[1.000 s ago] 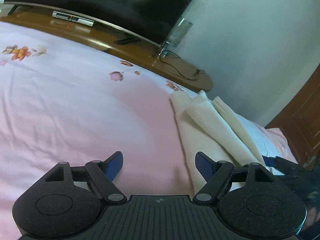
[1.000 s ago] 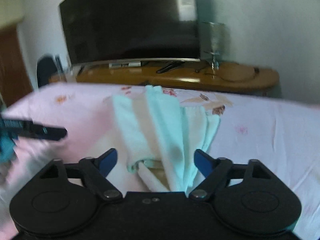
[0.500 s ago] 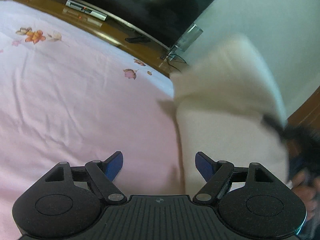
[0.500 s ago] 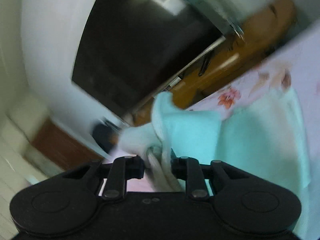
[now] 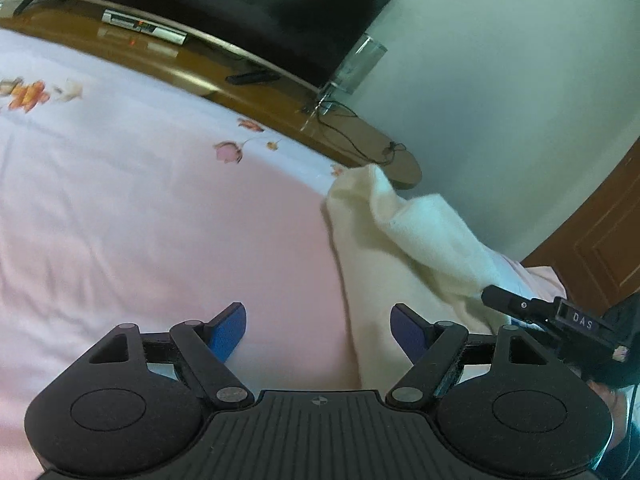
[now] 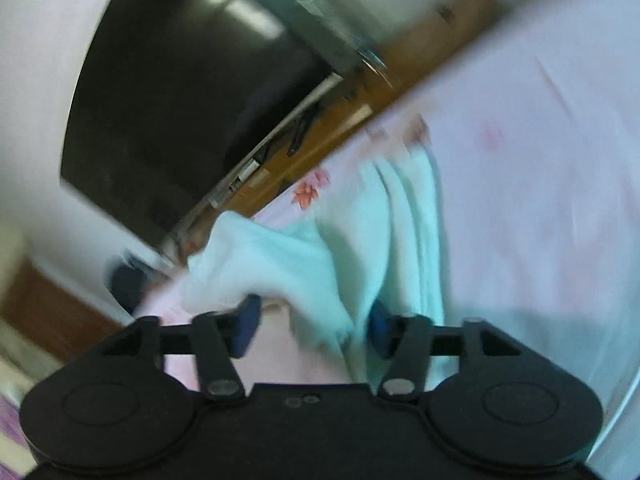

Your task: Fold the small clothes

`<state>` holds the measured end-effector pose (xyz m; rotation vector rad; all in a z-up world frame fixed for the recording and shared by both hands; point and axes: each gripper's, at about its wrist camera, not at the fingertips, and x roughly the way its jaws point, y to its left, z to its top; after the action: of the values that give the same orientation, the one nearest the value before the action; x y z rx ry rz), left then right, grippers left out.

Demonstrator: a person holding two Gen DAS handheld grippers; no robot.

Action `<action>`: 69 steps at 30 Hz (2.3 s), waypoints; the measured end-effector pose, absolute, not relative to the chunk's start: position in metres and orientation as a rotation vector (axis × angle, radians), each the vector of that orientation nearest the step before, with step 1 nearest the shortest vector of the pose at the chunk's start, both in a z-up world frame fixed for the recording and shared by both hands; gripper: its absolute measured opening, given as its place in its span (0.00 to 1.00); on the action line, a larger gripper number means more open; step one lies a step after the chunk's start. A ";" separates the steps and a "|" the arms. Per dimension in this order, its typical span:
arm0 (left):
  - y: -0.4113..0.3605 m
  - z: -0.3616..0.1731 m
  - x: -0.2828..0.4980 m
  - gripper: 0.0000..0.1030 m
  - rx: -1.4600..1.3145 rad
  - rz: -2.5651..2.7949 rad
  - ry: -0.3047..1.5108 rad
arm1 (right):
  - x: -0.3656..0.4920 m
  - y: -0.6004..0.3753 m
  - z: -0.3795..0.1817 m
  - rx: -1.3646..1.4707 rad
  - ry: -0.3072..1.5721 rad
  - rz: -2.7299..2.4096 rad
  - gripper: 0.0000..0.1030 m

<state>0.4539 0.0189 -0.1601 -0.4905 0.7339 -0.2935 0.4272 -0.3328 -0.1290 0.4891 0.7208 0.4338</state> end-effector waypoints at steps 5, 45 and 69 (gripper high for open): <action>0.024 -0.157 0.454 0.76 -0.485 -0.258 0.703 | 0.427 -0.297 -0.098 0.103 0.600 0.478 0.66; -0.008 -0.165 0.452 0.76 -0.384 -0.289 0.746 | 0.395 -0.375 -0.144 0.650 0.774 0.426 0.40; -0.036 -0.138 0.489 0.76 -0.247 -0.319 0.678 | 0.400 -0.380 -0.114 0.480 0.582 0.320 0.28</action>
<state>0.4886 -0.0358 -0.1384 -0.2475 0.6785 -0.3194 0.4004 -0.3804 -0.1138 0.4800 0.5818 0.3203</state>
